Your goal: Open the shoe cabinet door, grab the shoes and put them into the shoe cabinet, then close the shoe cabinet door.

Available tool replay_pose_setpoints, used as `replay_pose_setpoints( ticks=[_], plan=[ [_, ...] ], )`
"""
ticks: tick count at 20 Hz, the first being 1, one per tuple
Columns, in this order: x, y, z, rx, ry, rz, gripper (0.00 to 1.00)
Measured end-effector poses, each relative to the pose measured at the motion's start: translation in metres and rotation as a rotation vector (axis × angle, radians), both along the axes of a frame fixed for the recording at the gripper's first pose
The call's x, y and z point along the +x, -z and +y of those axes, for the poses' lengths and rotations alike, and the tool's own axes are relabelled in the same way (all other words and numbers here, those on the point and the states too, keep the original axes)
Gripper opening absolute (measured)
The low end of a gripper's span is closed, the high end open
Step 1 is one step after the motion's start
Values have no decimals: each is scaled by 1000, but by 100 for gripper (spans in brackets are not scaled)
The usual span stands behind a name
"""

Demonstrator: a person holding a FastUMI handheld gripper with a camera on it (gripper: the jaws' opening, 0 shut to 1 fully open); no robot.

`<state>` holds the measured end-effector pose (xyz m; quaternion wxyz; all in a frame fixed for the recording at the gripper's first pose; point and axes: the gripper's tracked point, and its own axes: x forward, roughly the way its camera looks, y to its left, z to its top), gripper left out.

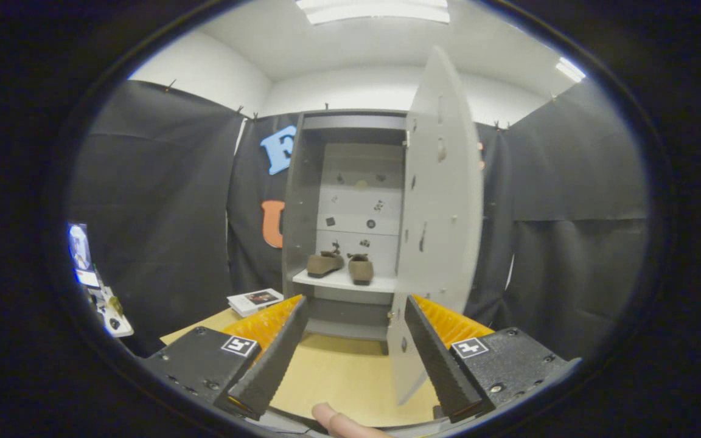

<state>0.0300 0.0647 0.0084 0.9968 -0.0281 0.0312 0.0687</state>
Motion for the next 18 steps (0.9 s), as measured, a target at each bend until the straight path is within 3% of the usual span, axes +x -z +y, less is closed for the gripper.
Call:
replay_pose_setpoints(
  ticks=[6, 13, 18],
  plan=[
    [2, -46, -121, 8, 135, -60, 100],
    [21, -21, -220, -32, 147, 56, 100],
    [55, 1, -309, 26, 190, 130, 100]
  ],
)
